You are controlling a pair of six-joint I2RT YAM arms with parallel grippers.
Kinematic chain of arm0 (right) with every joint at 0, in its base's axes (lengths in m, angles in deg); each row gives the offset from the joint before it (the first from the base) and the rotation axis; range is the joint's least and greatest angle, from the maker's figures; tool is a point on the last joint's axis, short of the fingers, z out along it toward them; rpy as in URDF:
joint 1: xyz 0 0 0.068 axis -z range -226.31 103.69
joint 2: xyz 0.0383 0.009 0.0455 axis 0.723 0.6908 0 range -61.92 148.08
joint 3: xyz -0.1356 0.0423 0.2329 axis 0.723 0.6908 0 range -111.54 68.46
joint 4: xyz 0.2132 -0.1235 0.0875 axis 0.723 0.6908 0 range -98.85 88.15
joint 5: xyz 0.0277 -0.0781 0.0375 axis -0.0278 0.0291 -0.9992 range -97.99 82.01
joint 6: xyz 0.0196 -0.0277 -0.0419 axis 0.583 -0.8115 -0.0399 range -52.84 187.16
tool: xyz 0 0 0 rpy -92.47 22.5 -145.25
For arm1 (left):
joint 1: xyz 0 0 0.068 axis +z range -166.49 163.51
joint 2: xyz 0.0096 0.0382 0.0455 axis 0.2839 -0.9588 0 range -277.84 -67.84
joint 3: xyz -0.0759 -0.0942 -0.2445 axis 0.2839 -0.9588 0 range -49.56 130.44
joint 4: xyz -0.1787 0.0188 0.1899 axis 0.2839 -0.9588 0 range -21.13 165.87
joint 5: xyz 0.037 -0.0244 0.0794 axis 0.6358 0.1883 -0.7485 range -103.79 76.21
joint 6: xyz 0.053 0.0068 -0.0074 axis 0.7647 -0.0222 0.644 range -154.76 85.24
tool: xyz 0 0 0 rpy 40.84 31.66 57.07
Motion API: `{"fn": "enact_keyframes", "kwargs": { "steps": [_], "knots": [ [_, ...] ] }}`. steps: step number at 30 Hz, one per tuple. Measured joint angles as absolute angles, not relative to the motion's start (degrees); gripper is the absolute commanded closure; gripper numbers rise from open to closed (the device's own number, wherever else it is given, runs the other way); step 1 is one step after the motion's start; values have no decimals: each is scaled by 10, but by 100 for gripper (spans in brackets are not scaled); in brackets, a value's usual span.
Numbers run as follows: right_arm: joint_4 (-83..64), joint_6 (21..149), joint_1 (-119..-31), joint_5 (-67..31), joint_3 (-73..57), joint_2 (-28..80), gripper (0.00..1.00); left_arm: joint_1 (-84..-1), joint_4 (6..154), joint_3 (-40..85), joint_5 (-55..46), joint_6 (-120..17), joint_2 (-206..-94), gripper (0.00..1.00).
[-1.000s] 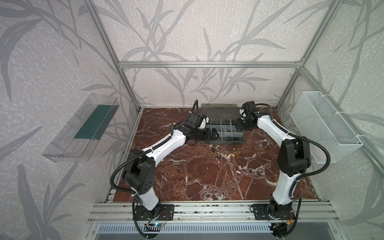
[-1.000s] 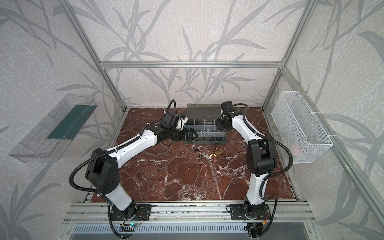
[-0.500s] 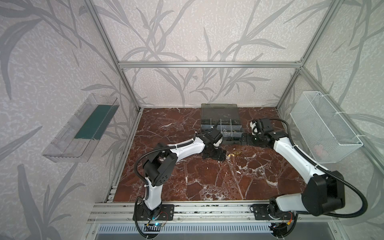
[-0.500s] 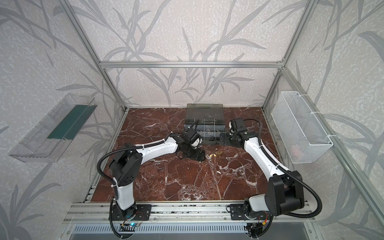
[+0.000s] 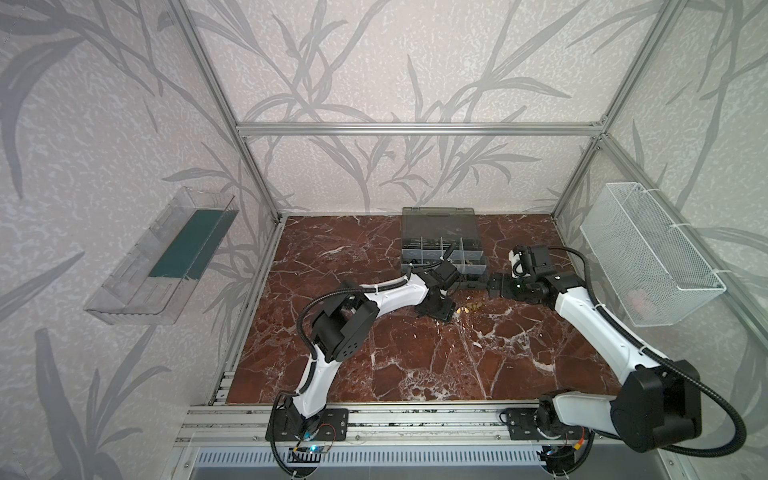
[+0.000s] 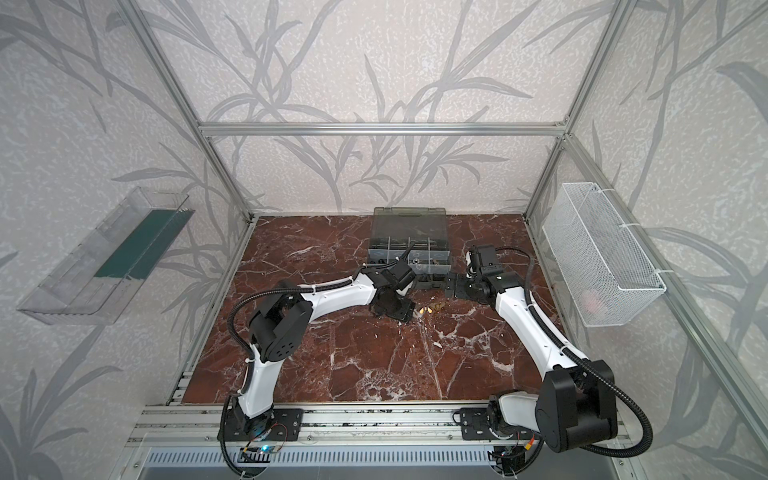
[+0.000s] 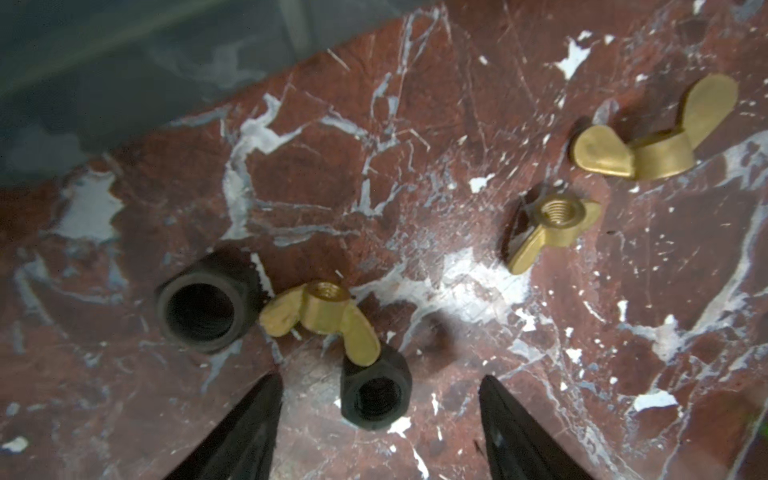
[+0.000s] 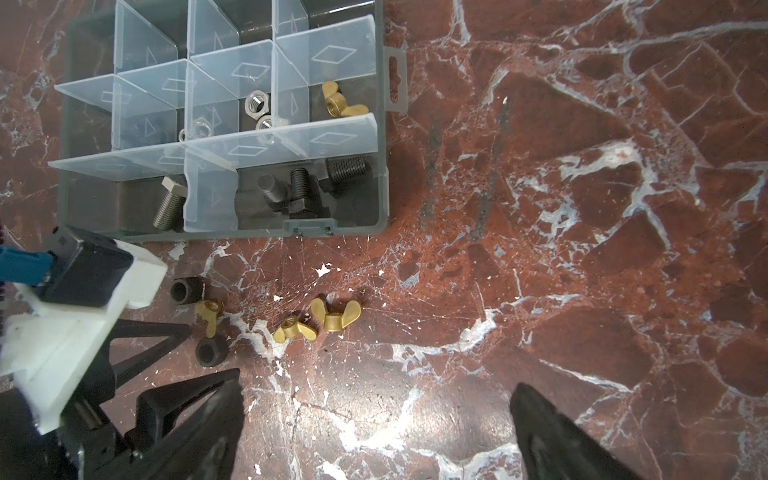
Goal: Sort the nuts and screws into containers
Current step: 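Move the left gripper down to a black hex nut while the right gripper withdraws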
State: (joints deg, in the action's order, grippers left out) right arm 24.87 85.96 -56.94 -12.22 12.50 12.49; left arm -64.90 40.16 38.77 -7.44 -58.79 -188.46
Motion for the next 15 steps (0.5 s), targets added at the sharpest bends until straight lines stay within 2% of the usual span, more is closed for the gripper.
{"fn": "enact_keyframes", "kwargs": {
  "steps": [6,13,15],
  "knots": [
    [243,860,-565,-130,127,121,1,-661,390,403,-112,-577,-1898,48],
    [237,861,-564,-134,132,117,1,-673,386,411,-145,-565,-1906,63],
    [236,862,-564,-136,133,116,1,-675,385,411,-154,-563,-1907,71]
  ]
}}
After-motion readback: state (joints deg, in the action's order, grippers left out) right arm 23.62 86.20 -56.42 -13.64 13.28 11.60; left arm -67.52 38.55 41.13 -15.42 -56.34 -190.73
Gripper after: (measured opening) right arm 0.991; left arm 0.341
